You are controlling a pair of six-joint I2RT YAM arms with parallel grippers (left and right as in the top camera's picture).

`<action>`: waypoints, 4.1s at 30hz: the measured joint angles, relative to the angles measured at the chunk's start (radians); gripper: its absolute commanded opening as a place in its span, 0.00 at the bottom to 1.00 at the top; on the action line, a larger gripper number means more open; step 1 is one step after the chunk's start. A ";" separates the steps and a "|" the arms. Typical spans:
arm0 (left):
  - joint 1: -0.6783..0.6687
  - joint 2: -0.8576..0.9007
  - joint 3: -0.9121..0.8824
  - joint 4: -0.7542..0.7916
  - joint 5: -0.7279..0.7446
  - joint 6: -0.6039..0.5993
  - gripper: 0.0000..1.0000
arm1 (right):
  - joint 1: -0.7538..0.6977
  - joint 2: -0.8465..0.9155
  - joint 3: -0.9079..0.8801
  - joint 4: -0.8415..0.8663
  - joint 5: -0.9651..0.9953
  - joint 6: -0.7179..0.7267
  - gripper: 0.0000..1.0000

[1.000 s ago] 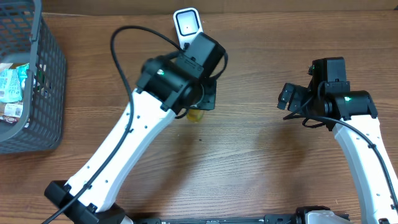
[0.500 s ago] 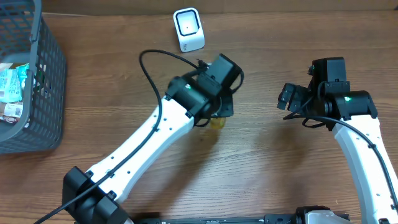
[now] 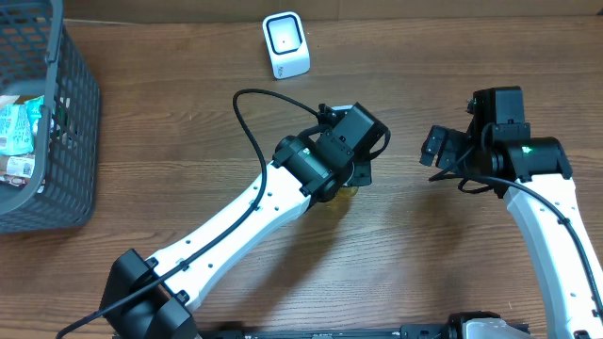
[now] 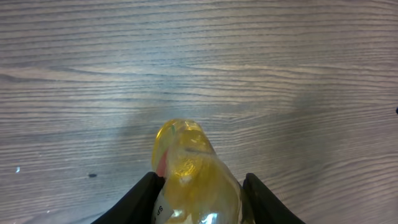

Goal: Scan the item barcode
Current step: 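Carry the bottle right, under the raised right gripper, then hold the bottle beside the right gripper, adjusting its position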

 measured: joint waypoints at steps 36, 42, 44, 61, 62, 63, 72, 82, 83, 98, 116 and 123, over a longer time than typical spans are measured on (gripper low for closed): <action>-0.085 0.157 -0.003 0.079 -0.040 -0.003 0.08 | 0.000 0.000 0.000 0.000 0.000 0.000 1.00; -0.088 0.157 -0.003 0.079 -0.047 -0.003 0.08 | 0.000 0.000 0.000 0.000 0.000 0.000 1.00; -0.094 0.157 -0.003 0.079 -0.050 -0.003 0.08 | 0.000 0.000 0.000 0.000 0.000 0.000 1.00; -0.104 0.157 -0.003 0.071 -0.072 -0.003 0.04 | 0.000 0.000 0.000 0.000 0.000 0.000 1.00; -0.104 0.157 -0.003 0.071 -0.072 -0.003 0.04 | 0.000 0.000 0.000 -0.001 0.000 0.000 1.00; -0.104 0.157 -0.003 0.071 -0.072 -0.002 0.05 | 0.000 0.000 0.000 0.000 0.000 0.000 1.00; -0.104 0.157 -0.003 0.070 -0.072 0.031 0.07 | 0.000 0.000 0.000 0.000 0.000 0.000 1.00; -0.104 0.157 -0.003 0.063 -0.077 0.032 0.13 | 0.000 0.000 0.000 0.000 0.000 0.000 1.00; -0.104 0.157 -0.003 0.063 -0.077 0.032 0.16 | 0.000 0.000 0.000 -0.001 0.000 0.000 1.00; -0.104 0.157 -0.003 0.063 -0.080 0.036 0.51 | 0.000 0.000 0.000 0.000 0.000 0.000 1.00; -0.104 0.157 0.012 0.038 -0.068 0.182 0.65 | 0.000 0.000 0.000 0.000 0.000 0.000 1.00; -0.104 0.157 0.023 -0.052 -0.060 0.216 0.53 | 0.000 0.000 0.000 0.000 0.000 0.000 1.00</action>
